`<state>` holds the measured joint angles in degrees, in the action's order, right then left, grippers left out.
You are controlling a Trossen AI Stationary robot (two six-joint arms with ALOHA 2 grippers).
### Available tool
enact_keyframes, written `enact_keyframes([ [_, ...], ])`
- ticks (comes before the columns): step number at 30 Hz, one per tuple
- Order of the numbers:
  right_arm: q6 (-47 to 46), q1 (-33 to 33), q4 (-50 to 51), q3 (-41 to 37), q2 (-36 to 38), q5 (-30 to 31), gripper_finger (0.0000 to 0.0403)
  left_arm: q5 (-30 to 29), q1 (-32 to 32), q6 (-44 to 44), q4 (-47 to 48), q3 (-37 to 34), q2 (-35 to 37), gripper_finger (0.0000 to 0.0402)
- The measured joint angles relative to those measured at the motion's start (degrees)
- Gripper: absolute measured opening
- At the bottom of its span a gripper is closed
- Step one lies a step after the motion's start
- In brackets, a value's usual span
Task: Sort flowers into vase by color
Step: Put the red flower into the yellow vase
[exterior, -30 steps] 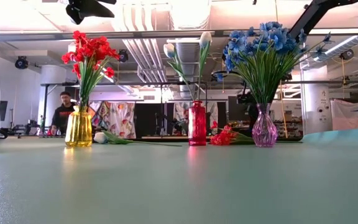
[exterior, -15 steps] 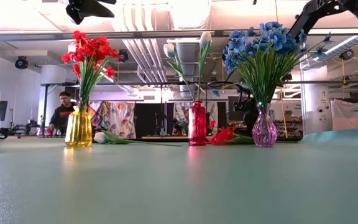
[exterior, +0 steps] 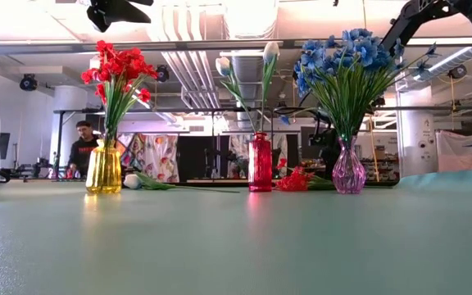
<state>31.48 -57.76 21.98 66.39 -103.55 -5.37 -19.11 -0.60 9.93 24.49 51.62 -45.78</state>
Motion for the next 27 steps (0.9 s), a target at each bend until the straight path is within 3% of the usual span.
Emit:
enact_keyframes([
  [14,-1.6,-0.1,0.2,0.0,0.3,-0.5,0.0014,0.0,0.0,0.0,0.0,0.0,0.0,0.0207],
  [27,-1.5,0.0,4.5,-0.2,3.6,-1.3,0.0008,0.0,0.0,0.0,0.0,0.0,0.0,0.0207],
])
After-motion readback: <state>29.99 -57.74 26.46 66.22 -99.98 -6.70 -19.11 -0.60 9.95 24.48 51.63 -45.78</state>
